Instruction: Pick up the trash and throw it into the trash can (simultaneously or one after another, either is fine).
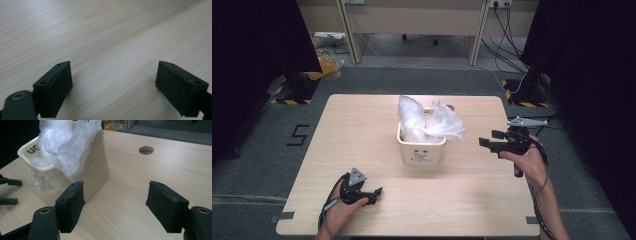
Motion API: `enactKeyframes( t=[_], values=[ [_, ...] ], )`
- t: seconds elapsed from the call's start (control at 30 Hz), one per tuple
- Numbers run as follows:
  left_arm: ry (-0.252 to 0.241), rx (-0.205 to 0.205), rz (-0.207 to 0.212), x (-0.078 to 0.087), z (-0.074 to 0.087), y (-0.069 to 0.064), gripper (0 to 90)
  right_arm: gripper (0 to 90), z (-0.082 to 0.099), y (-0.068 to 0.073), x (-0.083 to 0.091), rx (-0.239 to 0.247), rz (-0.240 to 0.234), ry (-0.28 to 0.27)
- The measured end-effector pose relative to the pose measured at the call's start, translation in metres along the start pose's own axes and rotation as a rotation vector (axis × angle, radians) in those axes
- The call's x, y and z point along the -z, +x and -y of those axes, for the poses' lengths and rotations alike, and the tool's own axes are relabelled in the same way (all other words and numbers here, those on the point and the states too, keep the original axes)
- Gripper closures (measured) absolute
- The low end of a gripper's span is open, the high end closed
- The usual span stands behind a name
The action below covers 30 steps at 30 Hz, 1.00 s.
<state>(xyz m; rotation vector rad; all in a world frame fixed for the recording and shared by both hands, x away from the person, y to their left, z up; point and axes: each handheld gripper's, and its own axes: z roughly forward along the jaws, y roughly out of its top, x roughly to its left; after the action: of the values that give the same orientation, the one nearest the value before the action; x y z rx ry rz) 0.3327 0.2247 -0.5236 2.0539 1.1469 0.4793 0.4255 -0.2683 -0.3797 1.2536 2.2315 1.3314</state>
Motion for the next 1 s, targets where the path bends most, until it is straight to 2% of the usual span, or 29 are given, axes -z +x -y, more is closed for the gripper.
enactKeyframes(
  t=[0.23,0.43,0.7,0.83,1.0],
  values=[
    [0.000,0.002,0.000,0.000,0.000,0.000,13.1,26.5,0.025,0.005,0.001,0.010,0.027,0.004],
    [0.000,0.002,0.000,0.000,0.000,0.000,13.1,15.2,0.052,0.010,-0.005,0.010,0.053,0.014],
    [0.000,0.002,0.000,0.000,0.000,0.000,13.1,15.3,0.084,0.019,-0.015,0.010,0.058,0.021],
    [-0.001,0.002,0.000,0.000,0.000,0.000,13.1,15.3,0.095,0.022,-0.018,0.005,0.081,0.024],
    [-0.001,0.003,0.000,0.000,0.000,0.000,13.1,15.4,0.105,0.025,-0.017,-0.003,0.080,0.041]
  ],
)
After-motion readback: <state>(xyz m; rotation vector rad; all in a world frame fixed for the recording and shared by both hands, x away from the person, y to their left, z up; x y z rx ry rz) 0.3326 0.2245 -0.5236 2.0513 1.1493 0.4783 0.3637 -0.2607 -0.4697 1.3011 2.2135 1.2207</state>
